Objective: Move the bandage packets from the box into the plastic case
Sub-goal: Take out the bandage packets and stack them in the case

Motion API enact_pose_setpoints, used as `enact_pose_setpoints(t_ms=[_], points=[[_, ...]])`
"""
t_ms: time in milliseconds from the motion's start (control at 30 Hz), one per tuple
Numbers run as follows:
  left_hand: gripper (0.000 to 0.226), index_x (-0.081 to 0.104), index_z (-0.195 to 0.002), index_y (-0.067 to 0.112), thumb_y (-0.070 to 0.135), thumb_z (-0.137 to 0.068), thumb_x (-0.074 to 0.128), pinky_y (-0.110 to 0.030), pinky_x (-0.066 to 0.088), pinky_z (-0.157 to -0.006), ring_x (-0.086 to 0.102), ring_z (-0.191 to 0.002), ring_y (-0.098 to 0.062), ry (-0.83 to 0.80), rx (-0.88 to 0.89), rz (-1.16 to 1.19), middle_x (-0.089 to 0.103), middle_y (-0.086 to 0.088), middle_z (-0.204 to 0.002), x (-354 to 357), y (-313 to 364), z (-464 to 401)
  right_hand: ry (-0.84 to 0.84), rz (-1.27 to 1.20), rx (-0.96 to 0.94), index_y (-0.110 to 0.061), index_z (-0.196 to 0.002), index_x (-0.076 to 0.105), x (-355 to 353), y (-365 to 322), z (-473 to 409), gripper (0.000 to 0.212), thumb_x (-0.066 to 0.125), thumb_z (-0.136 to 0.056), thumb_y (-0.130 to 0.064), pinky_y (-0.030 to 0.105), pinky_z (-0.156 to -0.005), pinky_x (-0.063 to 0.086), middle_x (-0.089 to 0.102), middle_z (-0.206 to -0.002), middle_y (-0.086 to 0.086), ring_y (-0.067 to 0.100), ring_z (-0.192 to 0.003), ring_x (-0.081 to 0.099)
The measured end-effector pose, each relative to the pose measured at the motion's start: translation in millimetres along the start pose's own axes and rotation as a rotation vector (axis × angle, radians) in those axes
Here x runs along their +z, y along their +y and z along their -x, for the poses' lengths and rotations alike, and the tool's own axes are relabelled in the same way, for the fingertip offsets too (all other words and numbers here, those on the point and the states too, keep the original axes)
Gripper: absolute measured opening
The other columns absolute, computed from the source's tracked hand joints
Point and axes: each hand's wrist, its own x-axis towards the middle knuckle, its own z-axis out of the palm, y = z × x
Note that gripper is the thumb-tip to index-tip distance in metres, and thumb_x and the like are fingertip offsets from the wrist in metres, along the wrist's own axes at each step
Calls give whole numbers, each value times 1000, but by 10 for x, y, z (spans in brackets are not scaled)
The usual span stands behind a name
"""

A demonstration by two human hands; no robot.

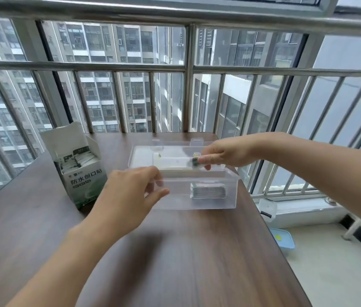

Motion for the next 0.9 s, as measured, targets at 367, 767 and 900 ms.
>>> enact_pose_setpoints(t_ms=[367, 767, 900], points=[[16, 62, -86, 30, 46, -87, 67, -34, 37, -77, 58, -69, -10, 184, 15, -50, 58, 15, -72, 176, 43, 303, 8, 326, -26, -19, -94, 45, 251, -78, 4, 33, 37, -104, -49, 34, -69, 38, 54, -87, 3, 19, -74, 48], [65, 46, -65, 23, 81, -84, 25, -33, 35, -61, 56, -65, -19, -101, -114, -362, 54, 8, -64, 24, 261, 249, 179, 582, -258, -23, -87, 43, 393, 15, 49, 41, 24, -101, -56, 46, -78, 50, 51, -82, -5, 24, -83, 55], [72, 48, -63, 21, 88, -79, 25, -33, 36, -62, 51, -70, -22, -410, -158, -478, 49, 3, -67, -33, 507, -29, 193, 563, -253, -22, -90, 42, 437, -8, 62, 35, 28, -104, -51, 40, -82, 48, 51, -86, -4, 21, -89, 53]])
